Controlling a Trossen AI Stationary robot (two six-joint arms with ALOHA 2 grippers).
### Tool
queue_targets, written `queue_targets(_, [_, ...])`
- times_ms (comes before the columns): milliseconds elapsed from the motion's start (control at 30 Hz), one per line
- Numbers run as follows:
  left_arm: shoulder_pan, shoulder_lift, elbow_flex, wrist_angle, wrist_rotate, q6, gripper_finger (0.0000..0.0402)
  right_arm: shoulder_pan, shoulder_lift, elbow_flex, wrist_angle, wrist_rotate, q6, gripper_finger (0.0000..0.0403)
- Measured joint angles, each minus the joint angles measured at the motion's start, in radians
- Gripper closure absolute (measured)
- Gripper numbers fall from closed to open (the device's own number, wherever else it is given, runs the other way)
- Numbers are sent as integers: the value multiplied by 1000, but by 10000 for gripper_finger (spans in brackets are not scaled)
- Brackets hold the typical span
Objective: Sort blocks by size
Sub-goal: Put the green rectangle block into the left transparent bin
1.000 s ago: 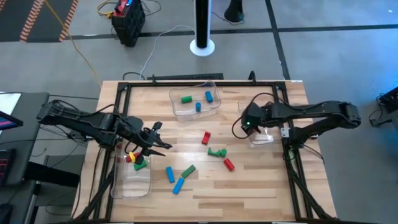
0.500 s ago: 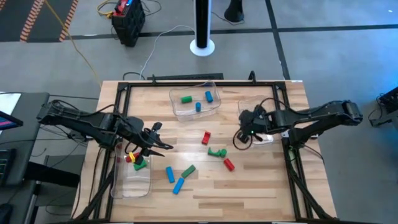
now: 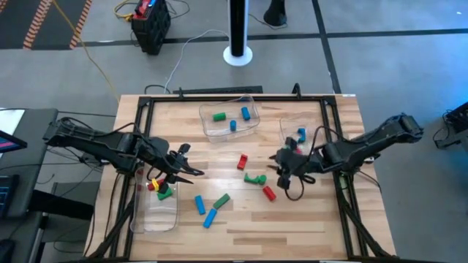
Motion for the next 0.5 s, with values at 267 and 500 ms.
queue_targets(267, [-2,3,-54,29,-1,-18,274,30,163,0,190,-56,-103,232])
queue_targets(500, [-2,3,-76,71,-1,-29,274,0,329,0,371,-179,-148,232])
